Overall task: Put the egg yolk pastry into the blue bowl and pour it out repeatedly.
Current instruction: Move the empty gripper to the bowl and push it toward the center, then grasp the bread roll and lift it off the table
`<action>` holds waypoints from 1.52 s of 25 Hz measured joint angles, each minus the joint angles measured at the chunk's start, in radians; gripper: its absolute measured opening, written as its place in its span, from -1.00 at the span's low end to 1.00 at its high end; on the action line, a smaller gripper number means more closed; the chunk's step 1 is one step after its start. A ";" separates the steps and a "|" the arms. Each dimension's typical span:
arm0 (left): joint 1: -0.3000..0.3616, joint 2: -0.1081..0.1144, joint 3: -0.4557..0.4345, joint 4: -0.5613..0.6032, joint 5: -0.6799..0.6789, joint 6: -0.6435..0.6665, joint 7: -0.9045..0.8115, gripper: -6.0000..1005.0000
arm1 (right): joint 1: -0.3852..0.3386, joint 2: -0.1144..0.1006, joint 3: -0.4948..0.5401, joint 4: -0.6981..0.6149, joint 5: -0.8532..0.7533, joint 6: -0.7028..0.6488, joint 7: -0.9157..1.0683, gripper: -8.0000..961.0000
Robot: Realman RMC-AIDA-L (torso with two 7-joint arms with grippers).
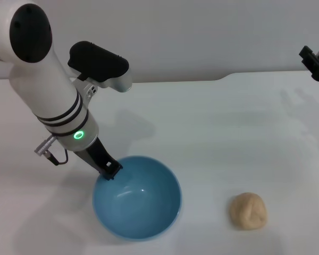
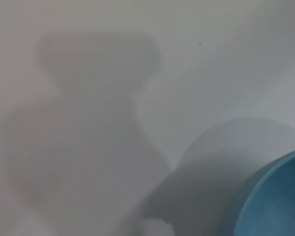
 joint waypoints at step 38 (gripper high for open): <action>-0.060 0.001 -0.106 0.003 0.003 0.025 0.031 -0.99 | 0.266 -0.046 -0.533 -0.566 -1.213 -0.678 1.422 -0.31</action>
